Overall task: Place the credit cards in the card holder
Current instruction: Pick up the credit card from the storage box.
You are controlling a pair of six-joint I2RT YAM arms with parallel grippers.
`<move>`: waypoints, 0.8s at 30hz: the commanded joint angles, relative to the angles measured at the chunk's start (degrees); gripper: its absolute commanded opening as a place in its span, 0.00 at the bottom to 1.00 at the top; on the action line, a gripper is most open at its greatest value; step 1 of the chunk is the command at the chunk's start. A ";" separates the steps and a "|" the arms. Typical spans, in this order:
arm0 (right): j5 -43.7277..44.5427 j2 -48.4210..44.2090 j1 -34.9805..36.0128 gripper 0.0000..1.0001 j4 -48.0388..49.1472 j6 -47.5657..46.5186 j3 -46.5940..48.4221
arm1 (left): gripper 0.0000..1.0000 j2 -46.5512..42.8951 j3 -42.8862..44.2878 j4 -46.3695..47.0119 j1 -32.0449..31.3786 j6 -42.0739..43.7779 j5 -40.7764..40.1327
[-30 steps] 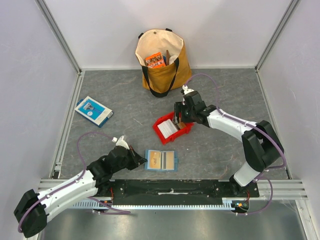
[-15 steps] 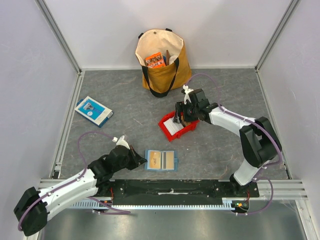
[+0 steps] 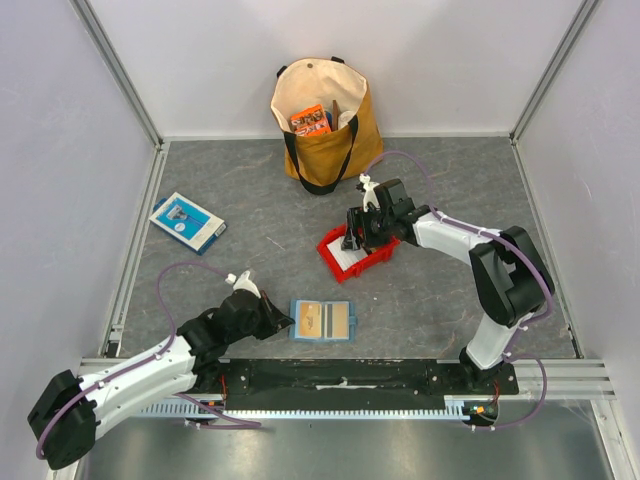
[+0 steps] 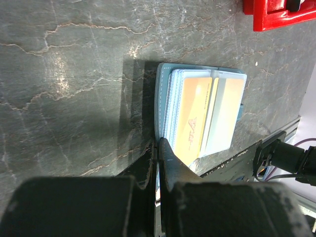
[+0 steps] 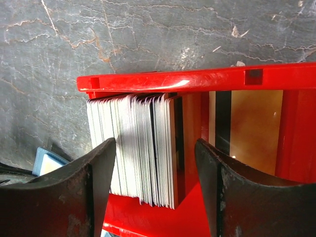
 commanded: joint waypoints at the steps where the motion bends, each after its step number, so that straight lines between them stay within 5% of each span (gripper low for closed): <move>1: -2.57 -1.63 -0.04 0.70 1.14 -1.02 2.56 | 0.02 0.38 2.14 1.90 -0.06 0.72 -1.80; 10: -4.95 -3.13 -0.12 0.54 0.96 -0.76 2.47 | 0.02 0.56 2.05 2.16 0.03 0.81 -1.45; 24: -4.86 -3.83 -0.21 0.44 -0.18 -0.93 2.91 | 0.02 1.17 1.87 3.04 -0.06 0.90 -1.18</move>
